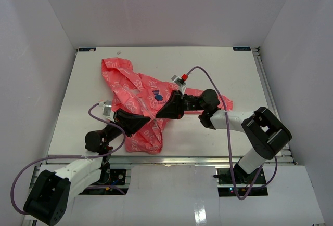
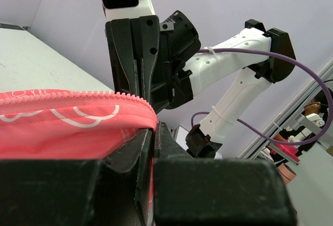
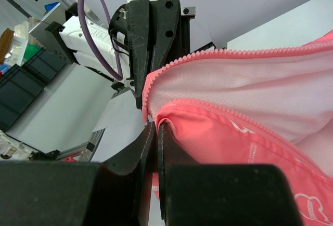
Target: Zip up the jacket
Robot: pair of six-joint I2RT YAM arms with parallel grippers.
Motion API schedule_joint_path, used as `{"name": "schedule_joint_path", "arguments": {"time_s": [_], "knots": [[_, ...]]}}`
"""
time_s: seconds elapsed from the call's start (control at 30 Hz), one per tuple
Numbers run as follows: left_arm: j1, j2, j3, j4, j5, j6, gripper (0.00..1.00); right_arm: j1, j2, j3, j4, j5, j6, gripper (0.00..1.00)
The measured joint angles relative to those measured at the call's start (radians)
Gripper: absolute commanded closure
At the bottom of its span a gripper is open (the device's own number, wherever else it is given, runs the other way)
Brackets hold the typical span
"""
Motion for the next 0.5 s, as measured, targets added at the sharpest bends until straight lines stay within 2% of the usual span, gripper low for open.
{"name": "schedule_joint_path", "arguments": {"time_s": [0.5], "knots": [[0.000, -0.014, 0.000, 0.000, -0.005, 0.001, 1.00, 0.001, -0.131, -0.076, -0.002, 0.046, -0.118, 0.92]]}}
